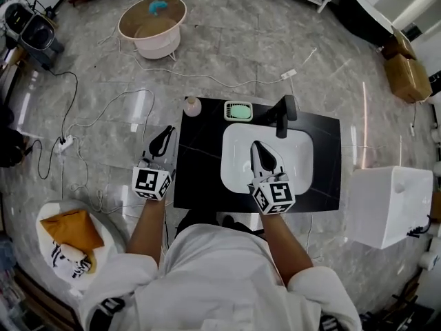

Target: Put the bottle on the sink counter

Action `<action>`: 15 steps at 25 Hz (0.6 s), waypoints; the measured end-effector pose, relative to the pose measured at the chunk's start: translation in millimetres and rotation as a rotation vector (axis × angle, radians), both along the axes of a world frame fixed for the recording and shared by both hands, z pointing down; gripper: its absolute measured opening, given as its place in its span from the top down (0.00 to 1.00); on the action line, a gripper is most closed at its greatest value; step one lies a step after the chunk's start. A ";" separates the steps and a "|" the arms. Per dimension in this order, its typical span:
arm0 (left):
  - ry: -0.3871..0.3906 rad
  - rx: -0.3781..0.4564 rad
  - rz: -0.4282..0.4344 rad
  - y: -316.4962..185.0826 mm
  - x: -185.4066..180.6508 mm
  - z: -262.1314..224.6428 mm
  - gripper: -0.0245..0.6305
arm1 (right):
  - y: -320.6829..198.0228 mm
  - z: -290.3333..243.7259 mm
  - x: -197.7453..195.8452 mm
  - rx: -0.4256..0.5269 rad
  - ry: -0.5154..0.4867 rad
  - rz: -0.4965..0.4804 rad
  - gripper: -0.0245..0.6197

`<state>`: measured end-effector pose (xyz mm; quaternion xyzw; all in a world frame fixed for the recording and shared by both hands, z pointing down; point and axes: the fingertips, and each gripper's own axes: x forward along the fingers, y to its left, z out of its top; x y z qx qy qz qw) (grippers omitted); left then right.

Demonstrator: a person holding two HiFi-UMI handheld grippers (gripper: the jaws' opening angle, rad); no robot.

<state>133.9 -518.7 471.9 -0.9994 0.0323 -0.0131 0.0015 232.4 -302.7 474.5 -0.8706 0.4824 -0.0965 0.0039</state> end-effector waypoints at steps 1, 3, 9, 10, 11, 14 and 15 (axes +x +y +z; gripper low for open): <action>0.009 0.002 -0.007 10.5 -10.2 -5.8 0.91 | 8.8 -5.3 -7.0 0.011 0.011 -0.009 0.94; 0.025 -0.024 -0.022 31.9 -31.1 -14.2 0.93 | 28.6 -16.2 -22.1 0.028 0.032 -0.024 0.94; 0.021 -0.108 -0.037 109.0 -89.0 -24.7 0.94 | 99.3 -41.2 -66.7 0.064 0.053 -0.038 0.94; 0.025 -0.123 -0.039 122.4 -98.8 -26.2 0.94 | 110.4 -40.7 -74.6 0.067 0.048 -0.043 0.94; 0.029 -0.132 -0.042 135.8 -108.5 -27.9 0.94 | 120.7 -39.1 -82.8 0.070 0.041 -0.051 0.94; 0.022 -0.138 -0.035 173.5 -133.7 -28.8 0.94 | 144.6 -32.2 -108.3 0.073 0.020 -0.083 0.94; 0.013 -0.139 -0.030 185.3 -141.0 -26.9 0.94 | 151.0 -30.1 -116.9 0.074 0.015 -0.096 0.94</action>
